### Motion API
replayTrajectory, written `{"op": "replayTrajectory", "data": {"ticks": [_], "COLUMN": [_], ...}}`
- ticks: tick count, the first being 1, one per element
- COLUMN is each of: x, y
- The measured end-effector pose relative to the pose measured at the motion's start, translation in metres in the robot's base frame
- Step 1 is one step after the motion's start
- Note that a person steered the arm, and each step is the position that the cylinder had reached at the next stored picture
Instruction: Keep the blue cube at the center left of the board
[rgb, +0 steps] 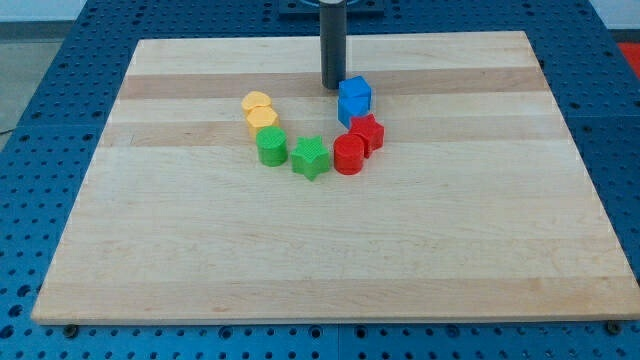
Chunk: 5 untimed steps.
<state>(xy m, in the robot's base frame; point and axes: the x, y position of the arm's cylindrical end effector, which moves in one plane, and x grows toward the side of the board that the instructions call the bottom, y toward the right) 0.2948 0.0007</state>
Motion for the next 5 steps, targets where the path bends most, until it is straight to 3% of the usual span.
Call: {"op": "replayTrajectory", "data": {"ticks": [1,3,5], "x": [0.0,0.002,0.032], "y": [0.0,-0.053,-0.052]}}
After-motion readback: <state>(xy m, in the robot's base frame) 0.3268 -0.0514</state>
